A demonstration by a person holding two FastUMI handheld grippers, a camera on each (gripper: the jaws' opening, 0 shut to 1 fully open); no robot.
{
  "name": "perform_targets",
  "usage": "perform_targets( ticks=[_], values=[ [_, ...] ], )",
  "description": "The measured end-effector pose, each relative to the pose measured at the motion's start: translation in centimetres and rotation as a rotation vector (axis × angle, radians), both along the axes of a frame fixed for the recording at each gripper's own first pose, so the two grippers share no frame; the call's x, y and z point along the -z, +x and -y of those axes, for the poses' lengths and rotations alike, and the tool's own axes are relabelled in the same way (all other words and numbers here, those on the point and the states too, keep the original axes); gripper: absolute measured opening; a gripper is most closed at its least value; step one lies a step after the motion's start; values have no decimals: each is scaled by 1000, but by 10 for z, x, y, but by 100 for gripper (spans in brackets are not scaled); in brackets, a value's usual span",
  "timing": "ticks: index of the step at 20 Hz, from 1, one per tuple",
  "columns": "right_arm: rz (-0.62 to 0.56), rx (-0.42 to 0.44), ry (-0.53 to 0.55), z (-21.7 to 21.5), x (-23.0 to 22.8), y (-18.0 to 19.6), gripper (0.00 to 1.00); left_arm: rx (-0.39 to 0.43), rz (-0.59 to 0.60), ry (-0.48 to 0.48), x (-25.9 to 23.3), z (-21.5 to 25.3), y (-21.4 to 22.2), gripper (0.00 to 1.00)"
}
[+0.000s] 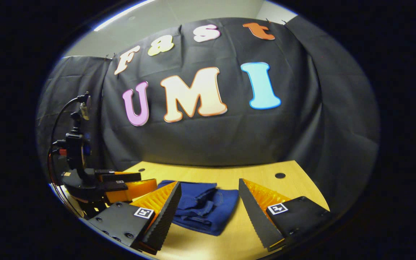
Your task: Grasp the waist and the cuffs of the jeans and fold them to make the two legs overlap; first hold the waist and fold one-third of the jeans toward the cuffs, then hold the cuffs and fold the remaining one-third in the same direction to finish folding.
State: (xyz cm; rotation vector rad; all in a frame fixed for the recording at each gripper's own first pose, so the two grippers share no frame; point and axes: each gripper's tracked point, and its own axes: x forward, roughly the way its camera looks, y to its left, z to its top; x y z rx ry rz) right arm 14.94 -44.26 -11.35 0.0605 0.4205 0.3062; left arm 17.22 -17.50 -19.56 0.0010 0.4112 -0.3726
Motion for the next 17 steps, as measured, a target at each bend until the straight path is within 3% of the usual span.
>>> perform_targets(
  ticks=[6, 14, 17],
  values=[
    [207, 26, 32, -52, -81, -22, 94, -185, 166, 32, -75, -103, -33, 94],
    [267, 58, 34, -73, -118, -58, 98, -280, 253, 4, -121, -166, -75, 95],
    [282, 62, 37, -77, -126, -67, 94, -289, 264, 20, -126, -176, -84, 94]
  ],
)
